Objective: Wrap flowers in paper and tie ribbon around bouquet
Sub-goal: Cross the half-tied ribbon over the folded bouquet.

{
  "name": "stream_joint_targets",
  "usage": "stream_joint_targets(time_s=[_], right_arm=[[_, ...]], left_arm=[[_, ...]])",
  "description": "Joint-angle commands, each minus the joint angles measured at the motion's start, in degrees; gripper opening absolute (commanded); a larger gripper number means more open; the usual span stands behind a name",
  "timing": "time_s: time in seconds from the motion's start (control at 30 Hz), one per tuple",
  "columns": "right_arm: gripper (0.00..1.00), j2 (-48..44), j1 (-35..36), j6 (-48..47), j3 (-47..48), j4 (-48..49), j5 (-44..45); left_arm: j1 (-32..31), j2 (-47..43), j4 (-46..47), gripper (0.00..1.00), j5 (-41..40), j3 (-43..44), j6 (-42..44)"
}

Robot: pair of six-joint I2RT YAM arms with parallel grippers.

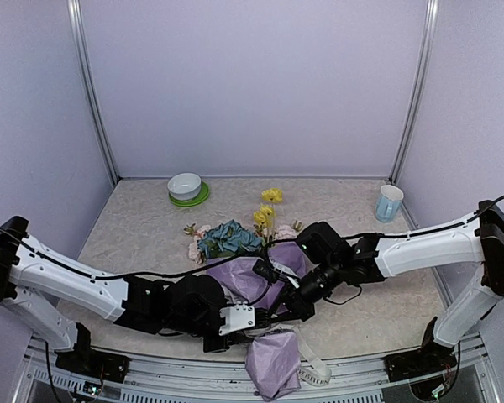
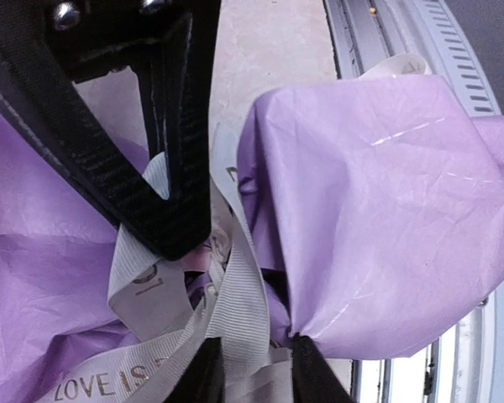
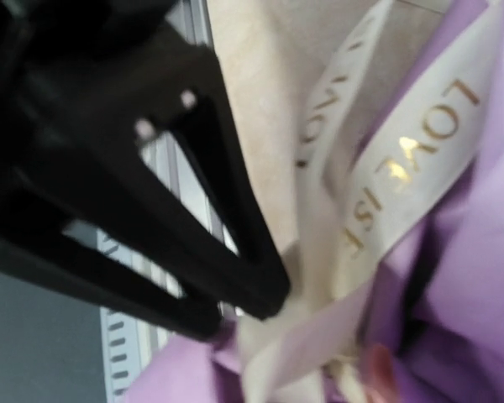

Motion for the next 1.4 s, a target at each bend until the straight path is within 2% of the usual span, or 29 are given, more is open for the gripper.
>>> stream_joint_targets(time_s=[0.0,0.13,0.33,0.43,0.47,0.53,0.6,0.83,0.9,1.03,1.17,1.37], right_arm=[[0.0,-0.9,-0.51,0.51,-0.67,0.94,-1.41],[0.0,-1.41,-0.51,0.61,-0.93,1.24,-1.69],[0.0,-1.42,-0.52,0.6,-0.81,1.05,-1.1],[0.0,-1.49,-0.47,0.62,-0.6,1.21,-0.93],[0.0,-1.47,-0.44,0.61,-0.58,1.29,-1.01],[0.0,-1.36,-0.5,0.45,-0.4,1.15,-0.95],[0.0,-1.25,-0.48,0.29,-0.34,1.05,-0.93],[0.0,-1.34,-0.65,0.4,-0.24,0.88,-0.15],[0.0,-1.34,-0.68,0.44,-0.1,0.82,-0.01],[0.0,-1.44,-0.65,0.34,-0.01,0.78,-0.22],[0.0,-1.49,-0.61,0.36,0.1,0.68,-0.14],[0.0,-1.38,-0.7,0.45,0.16,0.7,0.14]], left_arm=[[-1.2,4.63,0.48,0.18,-5.79,3.43,0.76],[-2.06,6.08,0.96,0.01,-10.58,4.16,-0.14],[-1.85,1.74,6.25,0.0,-17.13,1.44,-1.26],[-1.38,-1.12,9.1,0.0,-16.86,-0.43,-1.01],[-1.1,-1.72,9.49,0.02,-16.02,-0.86,-0.99],[-0.69,-2.33,9.18,0.28,-14.23,-1.19,-0.84],[-0.65,-2.17,8.21,0.39,-12.83,-1.14,0.03],[-0.01,0.41,5.08,0.45,-6.96,0.58,1.78],[0.26,1.71,5.03,0.45,-7.6,0.91,2.06],[1.15,3.96,5.18,0.37,-9.35,1.59,2.58],[1.35,5.29,5.93,0.36,-10.8,2.37,2.62],[1.44,5.68,10.95,0.24,-12.95,1.38,1.16]])
